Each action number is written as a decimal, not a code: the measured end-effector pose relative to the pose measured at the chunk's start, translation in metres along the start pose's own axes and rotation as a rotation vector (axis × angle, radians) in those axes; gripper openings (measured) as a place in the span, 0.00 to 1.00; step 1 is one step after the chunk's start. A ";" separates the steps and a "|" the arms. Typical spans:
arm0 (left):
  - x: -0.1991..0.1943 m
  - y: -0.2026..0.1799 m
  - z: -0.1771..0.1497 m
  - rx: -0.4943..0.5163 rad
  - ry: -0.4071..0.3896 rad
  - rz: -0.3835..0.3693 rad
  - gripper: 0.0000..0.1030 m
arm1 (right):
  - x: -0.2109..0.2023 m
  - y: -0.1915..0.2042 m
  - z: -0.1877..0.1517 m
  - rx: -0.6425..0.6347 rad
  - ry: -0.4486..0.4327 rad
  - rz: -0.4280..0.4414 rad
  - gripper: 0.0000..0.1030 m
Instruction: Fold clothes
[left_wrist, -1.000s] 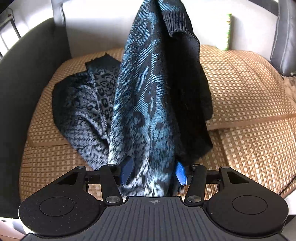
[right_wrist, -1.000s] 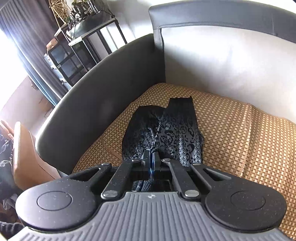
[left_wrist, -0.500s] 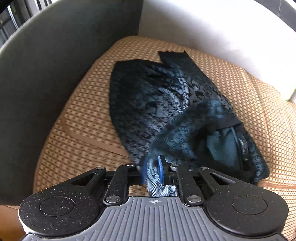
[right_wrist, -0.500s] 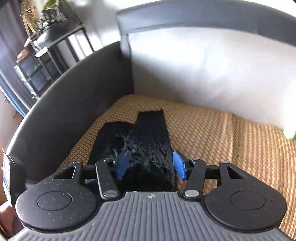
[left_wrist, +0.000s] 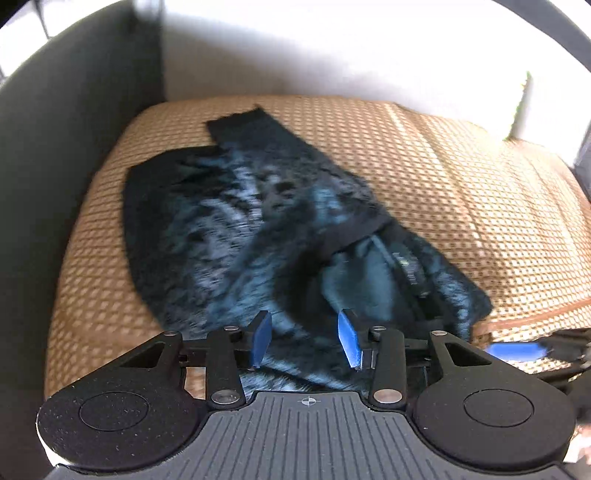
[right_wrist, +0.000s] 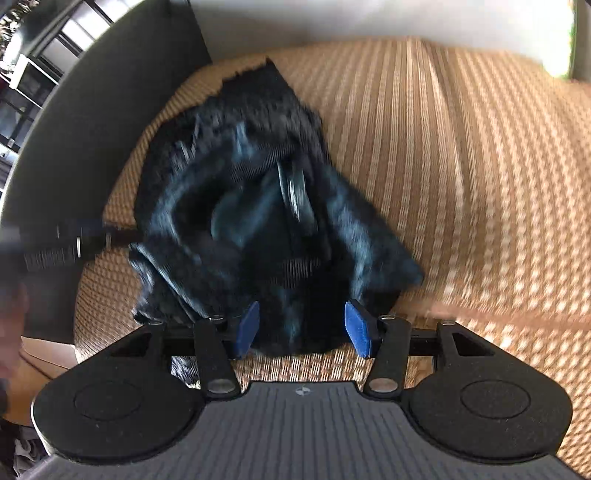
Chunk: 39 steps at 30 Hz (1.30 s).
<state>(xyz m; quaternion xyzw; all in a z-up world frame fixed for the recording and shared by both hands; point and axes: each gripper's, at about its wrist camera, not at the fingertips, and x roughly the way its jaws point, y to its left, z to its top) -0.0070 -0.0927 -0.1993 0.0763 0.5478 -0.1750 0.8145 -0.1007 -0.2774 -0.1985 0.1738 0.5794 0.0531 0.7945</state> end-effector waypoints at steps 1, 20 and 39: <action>0.002 -0.005 0.000 0.015 -0.002 -0.013 0.54 | 0.004 0.000 -0.003 0.006 0.002 0.000 0.56; 0.063 -0.131 -0.070 -0.090 0.044 -0.001 0.59 | -0.025 -0.062 0.043 -0.051 -0.122 -0.054 0.56; 0.002 -0.049 -0.112 -0.416 -0.045 0.130 0.00 | 0.014 0.022 0.104 -0.528 -0.064 0.035 0.56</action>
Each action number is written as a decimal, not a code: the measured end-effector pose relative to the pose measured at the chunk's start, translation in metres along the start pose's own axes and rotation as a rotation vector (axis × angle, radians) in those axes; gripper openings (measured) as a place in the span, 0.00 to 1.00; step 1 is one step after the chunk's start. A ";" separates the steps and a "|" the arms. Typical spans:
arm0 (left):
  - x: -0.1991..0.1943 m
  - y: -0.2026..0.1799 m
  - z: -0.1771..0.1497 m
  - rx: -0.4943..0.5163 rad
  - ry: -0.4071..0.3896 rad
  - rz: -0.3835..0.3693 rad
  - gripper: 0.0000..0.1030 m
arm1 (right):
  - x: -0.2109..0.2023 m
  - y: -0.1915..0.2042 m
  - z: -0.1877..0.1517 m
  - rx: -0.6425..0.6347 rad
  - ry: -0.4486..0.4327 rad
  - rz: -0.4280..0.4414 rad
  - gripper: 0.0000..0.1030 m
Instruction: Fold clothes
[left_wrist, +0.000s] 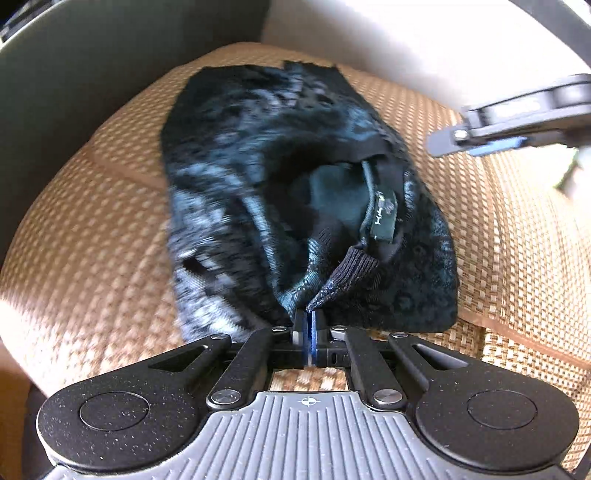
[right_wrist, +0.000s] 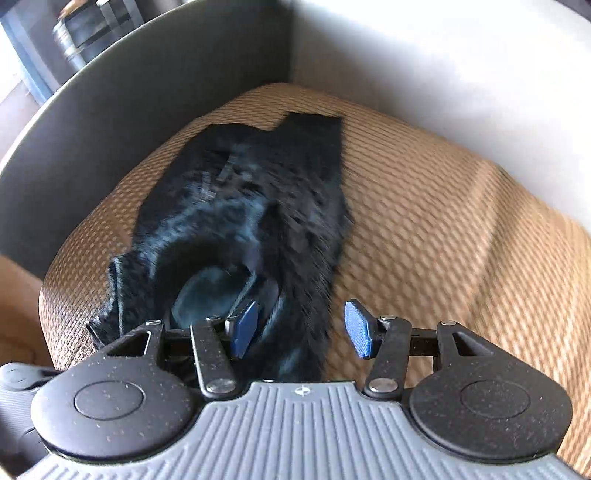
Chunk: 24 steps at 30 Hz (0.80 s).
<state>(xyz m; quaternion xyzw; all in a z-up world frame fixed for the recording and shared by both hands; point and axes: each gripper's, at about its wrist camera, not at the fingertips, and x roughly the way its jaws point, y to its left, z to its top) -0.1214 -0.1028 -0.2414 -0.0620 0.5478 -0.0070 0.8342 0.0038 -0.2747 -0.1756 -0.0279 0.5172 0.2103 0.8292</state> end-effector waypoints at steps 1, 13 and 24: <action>-0.002 0.004 0.001 -0.006 -0.001 -0.005 0.00 | 0.008 0.007 0.007 -0.033 0.007 0.001 0.56; -0.005 0.027 0.010 -0.012 -0.011 -0.063 0.00 | 0.087 0.058 0.030 -0.257 0.124 -0.130 0.49; -0.025 0.017 0.038 0.066 -0.084 -0.105 0.04 | -0.028 0.036 0.064 0.090 -0.155 0.021 0.07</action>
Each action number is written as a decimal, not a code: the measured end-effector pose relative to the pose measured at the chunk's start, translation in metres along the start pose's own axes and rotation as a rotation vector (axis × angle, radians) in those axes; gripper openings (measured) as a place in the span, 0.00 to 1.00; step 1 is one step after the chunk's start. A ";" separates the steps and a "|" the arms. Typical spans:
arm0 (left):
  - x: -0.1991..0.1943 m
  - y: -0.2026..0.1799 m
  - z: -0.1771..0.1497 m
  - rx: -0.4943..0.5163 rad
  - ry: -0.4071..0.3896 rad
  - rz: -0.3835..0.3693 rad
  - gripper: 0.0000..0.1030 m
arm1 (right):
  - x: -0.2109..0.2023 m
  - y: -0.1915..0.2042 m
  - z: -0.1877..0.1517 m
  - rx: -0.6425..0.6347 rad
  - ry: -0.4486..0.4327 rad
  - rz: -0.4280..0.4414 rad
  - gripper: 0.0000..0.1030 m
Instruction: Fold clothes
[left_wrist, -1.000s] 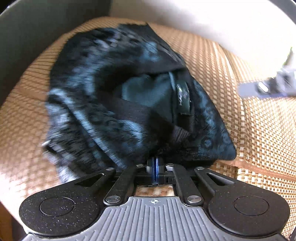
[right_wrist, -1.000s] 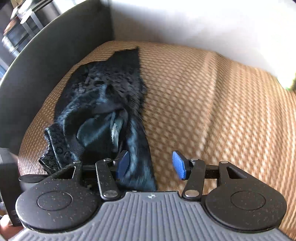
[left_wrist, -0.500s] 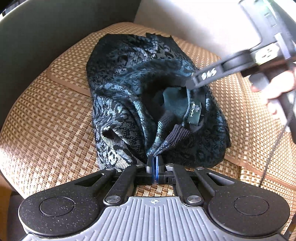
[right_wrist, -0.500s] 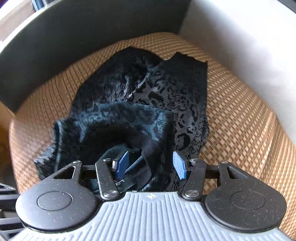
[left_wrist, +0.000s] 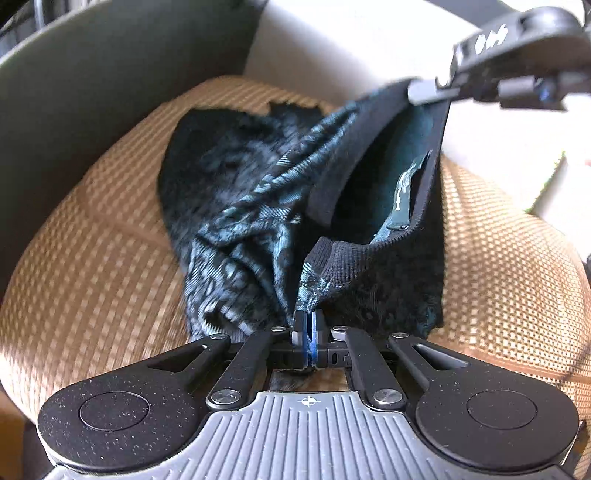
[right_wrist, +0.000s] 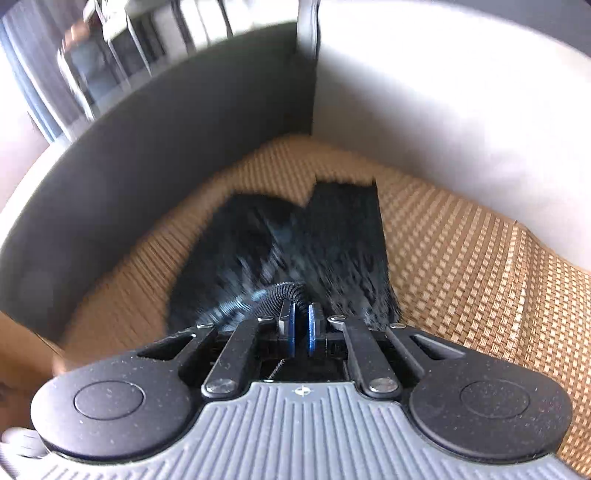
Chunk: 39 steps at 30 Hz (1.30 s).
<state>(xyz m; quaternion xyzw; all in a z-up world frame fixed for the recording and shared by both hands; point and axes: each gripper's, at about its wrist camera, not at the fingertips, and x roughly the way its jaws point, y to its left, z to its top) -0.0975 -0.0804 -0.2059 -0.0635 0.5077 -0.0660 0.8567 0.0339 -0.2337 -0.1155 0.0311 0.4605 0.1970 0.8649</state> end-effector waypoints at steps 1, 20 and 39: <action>-0.001 -0.007 0.001 0.013 -0.011 -0.005 0.13 | -0.014 0.002 0.002 0.002 -0.025 0.012 0.07; 0.016 -0.124 -0.016 0.152 -0.111 0.077 0.59 | -0.139 -0.001 -0.016 0.000 -0.188 0.106 0.07; -0.187 -0.057 0.070 -0.046 -0.506 0.128 0.00 | -0.265 -0.036 -0.022 0.126 -0.433 0.137 0.07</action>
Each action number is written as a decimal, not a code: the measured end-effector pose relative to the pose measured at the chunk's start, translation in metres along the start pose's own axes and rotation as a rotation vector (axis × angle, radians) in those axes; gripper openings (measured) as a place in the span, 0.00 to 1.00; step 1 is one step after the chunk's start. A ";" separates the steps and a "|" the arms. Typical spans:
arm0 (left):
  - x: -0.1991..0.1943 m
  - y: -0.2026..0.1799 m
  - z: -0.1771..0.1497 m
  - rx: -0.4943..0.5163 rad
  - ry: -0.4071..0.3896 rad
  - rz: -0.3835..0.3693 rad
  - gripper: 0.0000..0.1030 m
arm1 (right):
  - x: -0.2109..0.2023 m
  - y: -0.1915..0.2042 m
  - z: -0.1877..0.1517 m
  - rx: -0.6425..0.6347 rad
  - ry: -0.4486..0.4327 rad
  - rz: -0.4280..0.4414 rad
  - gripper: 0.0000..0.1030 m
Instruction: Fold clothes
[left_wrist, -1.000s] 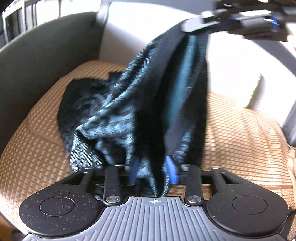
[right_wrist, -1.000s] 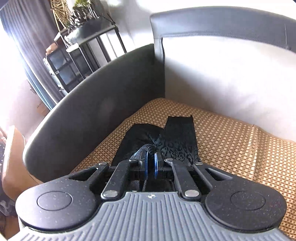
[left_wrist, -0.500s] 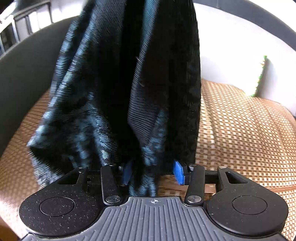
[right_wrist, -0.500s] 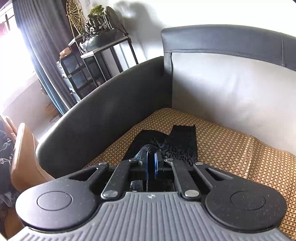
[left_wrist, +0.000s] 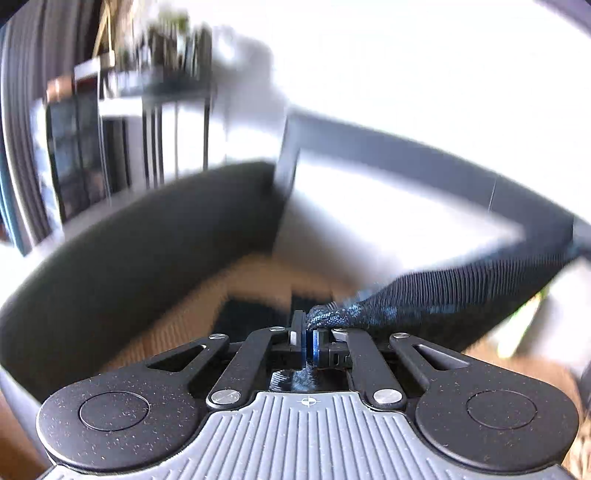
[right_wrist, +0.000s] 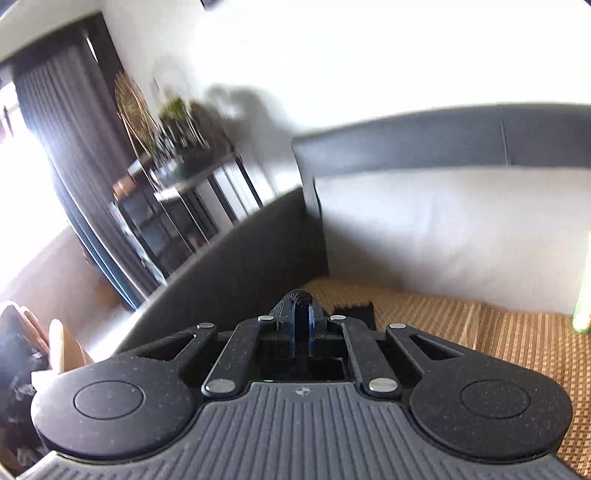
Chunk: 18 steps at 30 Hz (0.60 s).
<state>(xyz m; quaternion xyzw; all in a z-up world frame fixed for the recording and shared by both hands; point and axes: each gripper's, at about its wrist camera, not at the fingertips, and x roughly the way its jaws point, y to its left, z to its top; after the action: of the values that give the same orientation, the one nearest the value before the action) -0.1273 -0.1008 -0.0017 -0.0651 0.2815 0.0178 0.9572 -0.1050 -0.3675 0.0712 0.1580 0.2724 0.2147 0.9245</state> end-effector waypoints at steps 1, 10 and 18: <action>-0.015 -0.003 0.016 0.005 -0.046 -0.001 0.00 | -0.012 0.003 0.005 -0.009 -0.022 0.009 0.07; -0.118 -0.057 0.121 0.071 -0.344 -0.100 0.00 | -0.139 0.043 0.058 -0.120 -0.240 0.095 0.07; -0.216 -0.102 0.171 0.079 -0.506 -0.184 0.00 | -0.227 0.072 0.091 -0.195 -0.355 0.151 0.07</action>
<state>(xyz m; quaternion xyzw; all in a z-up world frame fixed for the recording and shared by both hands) -0.2098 -0.1785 0.2698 -0.0467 0.0269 -0.0646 0.9965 -0.2475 -0.4309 0.2725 0.1231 0.0704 0.2774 0.9502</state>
